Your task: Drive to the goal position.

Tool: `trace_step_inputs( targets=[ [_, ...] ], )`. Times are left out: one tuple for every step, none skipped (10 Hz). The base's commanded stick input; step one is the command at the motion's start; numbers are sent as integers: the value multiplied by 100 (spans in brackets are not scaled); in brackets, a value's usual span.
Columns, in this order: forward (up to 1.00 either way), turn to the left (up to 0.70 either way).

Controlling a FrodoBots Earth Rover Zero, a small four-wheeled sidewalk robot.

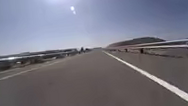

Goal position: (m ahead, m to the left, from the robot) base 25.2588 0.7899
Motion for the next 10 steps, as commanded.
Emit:
trace_step_inputs(
  targets=[
    [100,0],
    [100,0],
    [100,0],
    [100,0],
    [100,0],
    [100,0],
    [100,0],
    [100,0],
    [100,0],
    [100,0]
  ],
)
